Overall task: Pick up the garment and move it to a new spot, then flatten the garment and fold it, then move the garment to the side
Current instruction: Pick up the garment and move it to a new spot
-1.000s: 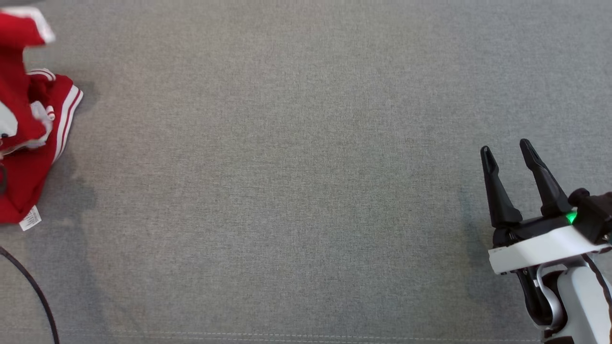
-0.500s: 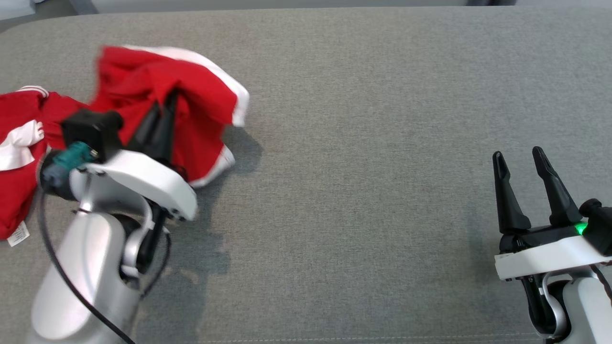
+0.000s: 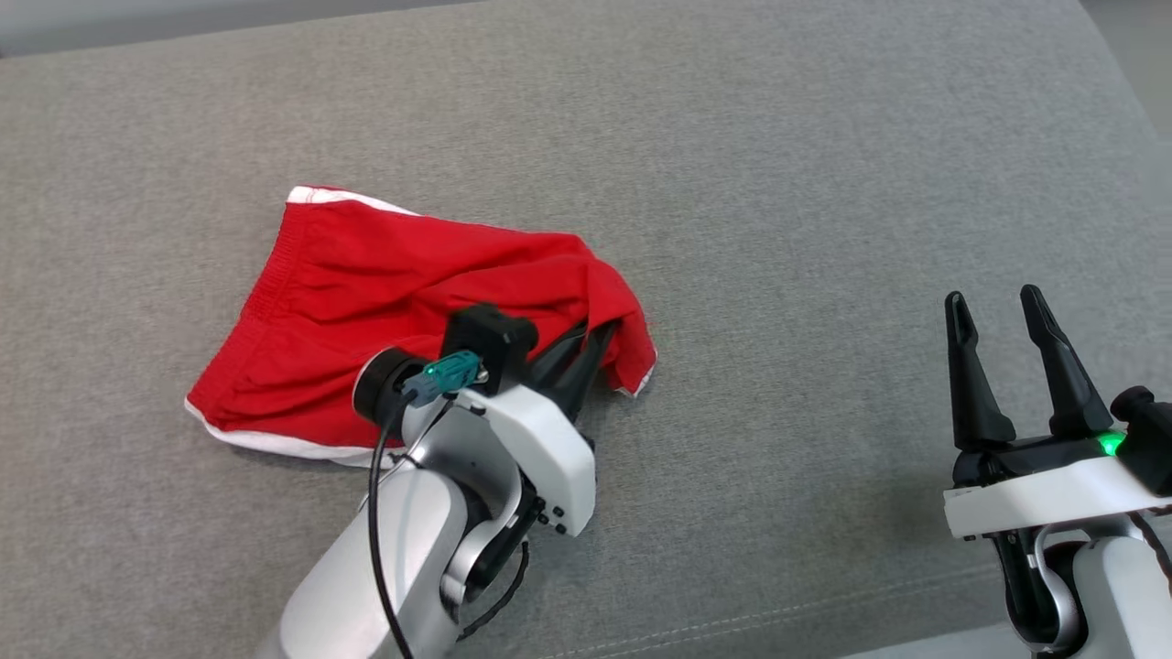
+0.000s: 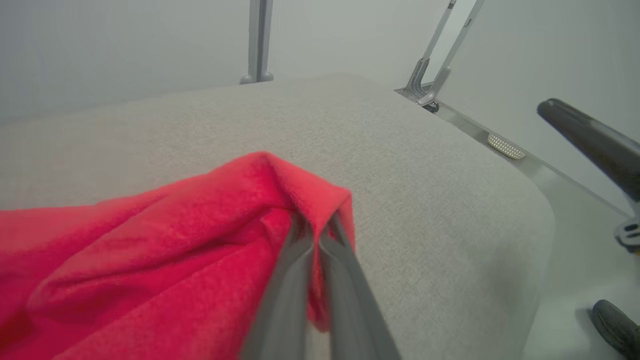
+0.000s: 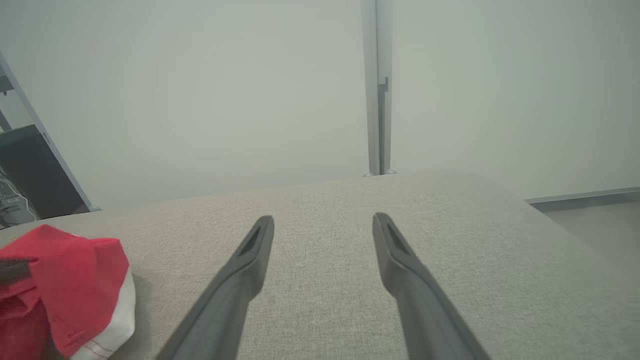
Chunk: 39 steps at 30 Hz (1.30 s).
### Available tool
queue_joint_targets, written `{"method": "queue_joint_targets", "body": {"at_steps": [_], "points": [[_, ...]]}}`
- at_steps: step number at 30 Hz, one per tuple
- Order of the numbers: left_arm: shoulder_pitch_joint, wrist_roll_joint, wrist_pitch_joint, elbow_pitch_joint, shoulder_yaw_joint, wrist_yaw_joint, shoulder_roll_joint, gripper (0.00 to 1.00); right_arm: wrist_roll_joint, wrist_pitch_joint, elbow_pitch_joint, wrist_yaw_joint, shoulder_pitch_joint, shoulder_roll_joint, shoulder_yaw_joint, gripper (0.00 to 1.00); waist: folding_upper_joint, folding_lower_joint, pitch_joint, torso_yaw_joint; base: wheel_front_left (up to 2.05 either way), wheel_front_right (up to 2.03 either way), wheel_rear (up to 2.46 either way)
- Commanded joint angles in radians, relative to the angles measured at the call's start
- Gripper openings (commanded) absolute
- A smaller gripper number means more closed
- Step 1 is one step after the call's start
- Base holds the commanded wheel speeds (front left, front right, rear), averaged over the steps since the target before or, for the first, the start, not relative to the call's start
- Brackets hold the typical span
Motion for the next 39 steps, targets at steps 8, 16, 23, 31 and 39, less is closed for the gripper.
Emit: {"method": "queue_joint_targets", "body": {"at_steps": [8, 16, 23, 31, 39], "points": [[-0.225, -0.009, -0.073, 0.111, 0.021, -0.003, -0.036, 0.0, -0.006, -0.013, -0.045, 0.001, -0.006, -0.009, 0.027, 1.0, -0.0001, 0.0, 0.028, -0.107, 0.0, 0.0, 0.0], [-0.254, -0.062, -0.139, 0.264, -0.001, 0.002, -0.044, 0.33, 0.0, -0.013, -0.038, 0.001, -0.011, 0.001, 0.033, 1.0, -0.0001, 0.0, 0.052, -0.104, 0.0, 0.0, 0.0], [-0.258, -0.057, -0.228, 0.267, -0.05, 0.007, -0.045, 1.0, 0.006, -0.013, -0.015, 0.001, -0.015, -0.009, 0.036, 1.0, -0.0001, 0.0, 0.032, -0.04, 0.0, 0.0, 0.0], [-0.153, -0.032, -0.283, 0.118, 0.016, 0.097, 0.07, 1.0, -0.001, -0.013, 0.002, 0.001, 0.003, -0.026, 0.033, 1.0, -0.0001, 0.0, -0.023, 0.059, 0.0, 0.0, 0.0], [0.046, -0.07, -0.316, -0.034, 0.142, 0.196, 0.2, 1.0, -0.018, -0.013, 0.017, 0.001, 0.058, -0.031, 0.006, 1.0, -0.0001, 0.0, -0.091, 0.144, 0.0, 0.0, 0.0]]}}
